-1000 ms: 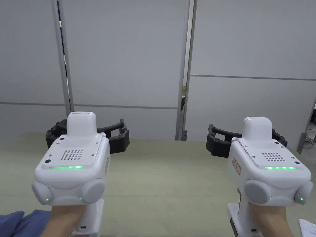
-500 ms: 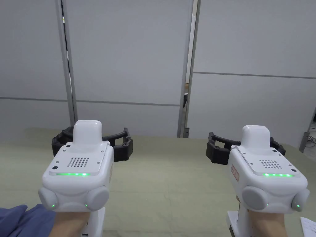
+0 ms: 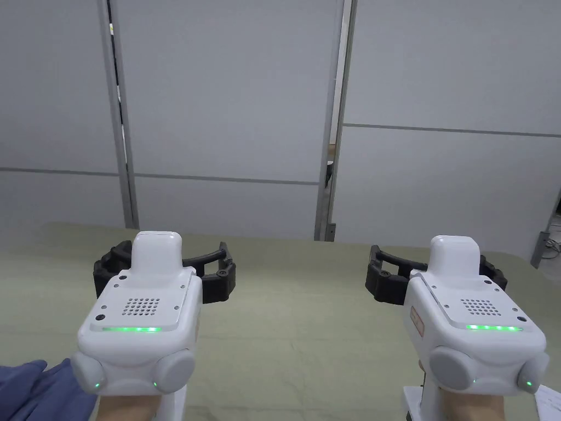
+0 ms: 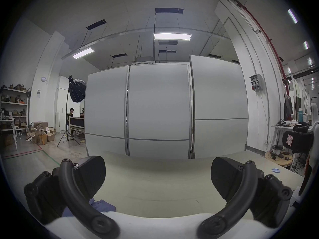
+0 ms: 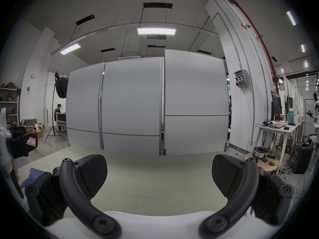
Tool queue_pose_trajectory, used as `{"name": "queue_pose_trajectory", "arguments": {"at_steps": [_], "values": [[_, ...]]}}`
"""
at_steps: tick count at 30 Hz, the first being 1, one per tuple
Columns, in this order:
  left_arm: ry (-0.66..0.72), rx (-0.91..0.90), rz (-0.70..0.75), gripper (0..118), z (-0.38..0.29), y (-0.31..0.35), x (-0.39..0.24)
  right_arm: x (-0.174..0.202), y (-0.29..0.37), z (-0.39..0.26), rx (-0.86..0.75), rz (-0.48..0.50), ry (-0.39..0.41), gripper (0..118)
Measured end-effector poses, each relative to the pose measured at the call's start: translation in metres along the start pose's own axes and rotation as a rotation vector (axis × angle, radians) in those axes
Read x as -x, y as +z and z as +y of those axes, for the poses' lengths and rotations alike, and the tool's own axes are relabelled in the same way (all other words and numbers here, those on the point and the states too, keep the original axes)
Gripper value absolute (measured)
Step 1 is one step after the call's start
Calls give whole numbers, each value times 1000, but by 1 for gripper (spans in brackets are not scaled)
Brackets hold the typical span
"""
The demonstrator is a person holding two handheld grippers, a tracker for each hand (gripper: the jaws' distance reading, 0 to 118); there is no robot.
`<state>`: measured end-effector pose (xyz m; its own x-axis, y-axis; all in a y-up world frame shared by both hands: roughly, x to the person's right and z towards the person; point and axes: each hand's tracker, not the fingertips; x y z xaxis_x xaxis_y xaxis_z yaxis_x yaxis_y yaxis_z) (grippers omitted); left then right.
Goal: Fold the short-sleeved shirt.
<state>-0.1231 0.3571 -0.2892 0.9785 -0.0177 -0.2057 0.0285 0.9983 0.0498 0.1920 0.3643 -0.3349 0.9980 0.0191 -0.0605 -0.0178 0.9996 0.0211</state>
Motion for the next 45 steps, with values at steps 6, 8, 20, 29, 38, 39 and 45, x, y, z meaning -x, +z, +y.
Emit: {"name": "queue_pose_trajectory", "arguments": {"at_steps": [6,8,20,29,38,39,45], "values": [[-2,-5,-4,118,-1,1,-2,-3,0,-9,23,10,-3,118],[-2,-7,-6,118,0,1,-3,-4,1,-10,27,9,-6,118],[-11,-18,-21,118,-1,2,-10,-3,3,-16,18,-1,10,118],[3,19,-48,118,1,5,-12,-5,8,-18,31,-10,17,118],[19,1,-33,0,0,12,-22,-7,12,-13,23,-16,33,2],[7,-9,-27,0,0,13,-22,-7,12,-12,20,-19,36,2],[-10,-3,50,0,4,24,16,34,1,-6,3,70,42,2]]}}
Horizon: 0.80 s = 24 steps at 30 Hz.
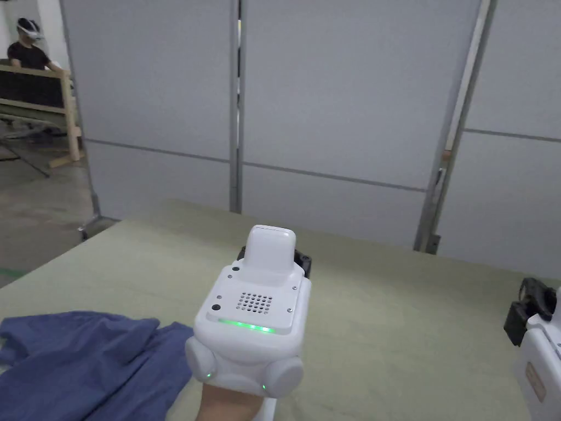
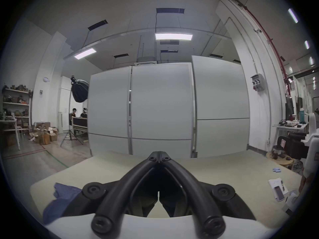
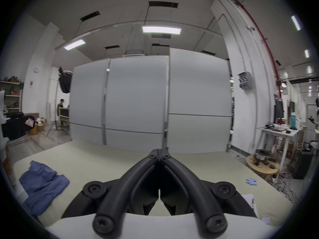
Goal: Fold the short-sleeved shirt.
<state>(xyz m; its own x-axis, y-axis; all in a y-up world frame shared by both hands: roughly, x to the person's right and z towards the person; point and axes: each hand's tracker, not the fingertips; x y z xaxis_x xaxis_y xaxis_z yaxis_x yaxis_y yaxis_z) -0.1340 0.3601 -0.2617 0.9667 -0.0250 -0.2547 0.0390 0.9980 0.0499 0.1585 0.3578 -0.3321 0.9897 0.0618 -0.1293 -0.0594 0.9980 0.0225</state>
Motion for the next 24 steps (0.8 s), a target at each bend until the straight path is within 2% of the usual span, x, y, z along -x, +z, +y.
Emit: {"name": "queue_pose_trajectory", "arguments": {"at_steps": [6,9,12,13,14,15,16,17,20,24], "values": [[-17,8,289,0,5,28,111,105,-13,11,-24,274,0,2],[-17,58,370,0,-3,35,163,144,-12,2,-14,352,9,2],[8,118,382,2,-21,31,189,164,-16,-11,14,390,28,2],[16,150,377,21,-30,24,194,168,-20,-15,25,393,40,2],[27,203,360,54,-41,13,197,172,-24,-20,36,395,53,2],[42,275,340,109,-52,-1,201,175,-28,-26,46,394,65,2],[57,361,308,118,-66,-20,203,177,-33,-32,60,392,77,2],[100,380,249,118,-89,-37,205,179,-39,-37,76,392,88,2],[26,604,248,118,-145,-78,200,185,-59,-57,125,384,127,2],[51,803,223,118,-224,-130,199,192,-93,-87,210,363,170,2]]}}
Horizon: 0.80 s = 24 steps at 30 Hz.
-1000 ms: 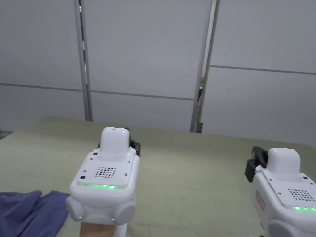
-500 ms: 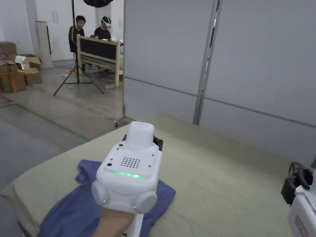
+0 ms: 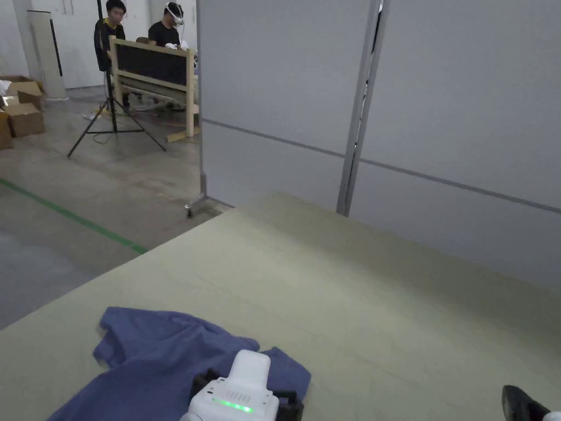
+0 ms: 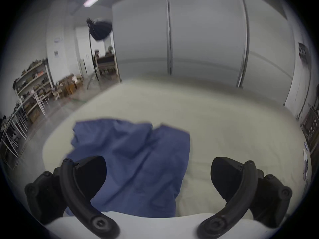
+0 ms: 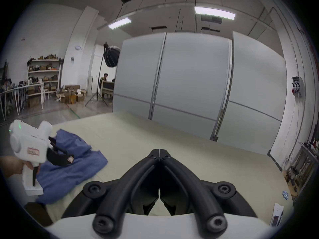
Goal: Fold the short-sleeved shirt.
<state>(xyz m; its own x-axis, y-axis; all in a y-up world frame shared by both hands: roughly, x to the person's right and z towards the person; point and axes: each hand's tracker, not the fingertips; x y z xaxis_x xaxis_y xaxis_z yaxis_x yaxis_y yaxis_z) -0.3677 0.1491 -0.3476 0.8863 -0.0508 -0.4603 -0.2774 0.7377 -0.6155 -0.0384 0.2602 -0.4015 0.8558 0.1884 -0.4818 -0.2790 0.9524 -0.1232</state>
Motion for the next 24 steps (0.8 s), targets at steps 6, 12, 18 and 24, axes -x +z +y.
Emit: {"name": "queue_pose_trajectory", "arguments": {"at_steps": [6,12,18,24], "values": [[33,289,-4,93,-29,-105,-1,-9,-49,-31,121,-13,-27,2],[218,201,18,22,-17,-86,35,-12,-56,-43,146,-16,-40,2],[344,151,-57,7,-8,-59,47,-25,-30,-30,87,-34,-111,2],[315,-76,-184,7,30,15,7,-57,11,-13,10,-87,-104,2]]}}
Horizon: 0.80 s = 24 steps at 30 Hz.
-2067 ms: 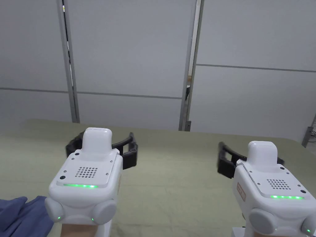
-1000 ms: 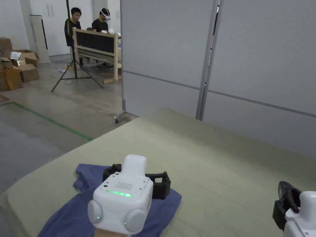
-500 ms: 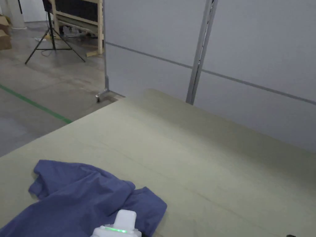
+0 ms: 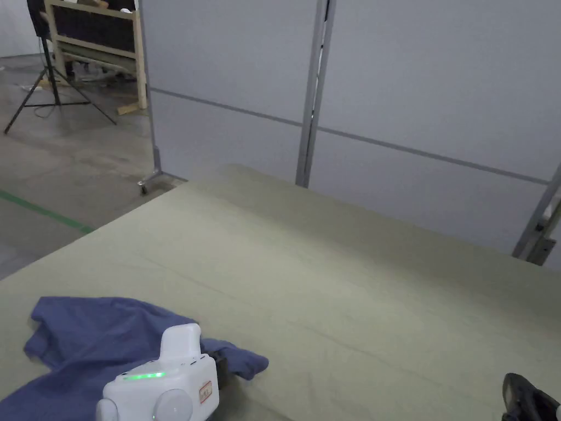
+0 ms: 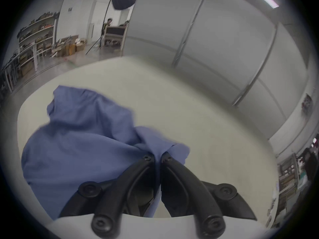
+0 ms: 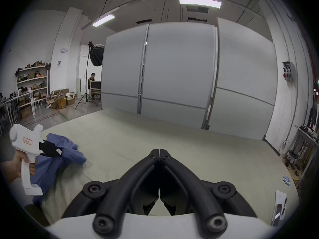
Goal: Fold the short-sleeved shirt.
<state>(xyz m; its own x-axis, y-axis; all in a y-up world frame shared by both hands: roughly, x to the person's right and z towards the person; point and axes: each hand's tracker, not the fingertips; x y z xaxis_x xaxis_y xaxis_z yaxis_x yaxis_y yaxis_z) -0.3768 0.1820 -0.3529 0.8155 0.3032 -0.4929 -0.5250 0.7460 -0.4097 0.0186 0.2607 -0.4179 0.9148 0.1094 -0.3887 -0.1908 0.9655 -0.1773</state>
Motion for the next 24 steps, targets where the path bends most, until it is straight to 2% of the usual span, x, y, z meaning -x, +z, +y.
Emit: {"name": "queue_pose_trajectory", "arguments": {"at_steps": [5,10,13,18,21,24], "values": [[-47,-141,-271,7,36,58,-91,-46,42,15,-86,-88,-78,2],[-273,-169,-567,7,15,99,-233,-104,95,21,-153,-210,-126,2],[-360,-41,-700,7,-37,94,-311,-137,132,19,-167,-286,-146,2],[-550,253,-804,7,-179,65,-403,-184,185,-6,-139,-401,-147,2],[-671,457,-799,7,-271,41,-432,-208,202,-30,-90,-452,-135,2],[-689,635,-724,7,-336,14,-437,-225,209,-51,-39,-473,-152,2]]}}
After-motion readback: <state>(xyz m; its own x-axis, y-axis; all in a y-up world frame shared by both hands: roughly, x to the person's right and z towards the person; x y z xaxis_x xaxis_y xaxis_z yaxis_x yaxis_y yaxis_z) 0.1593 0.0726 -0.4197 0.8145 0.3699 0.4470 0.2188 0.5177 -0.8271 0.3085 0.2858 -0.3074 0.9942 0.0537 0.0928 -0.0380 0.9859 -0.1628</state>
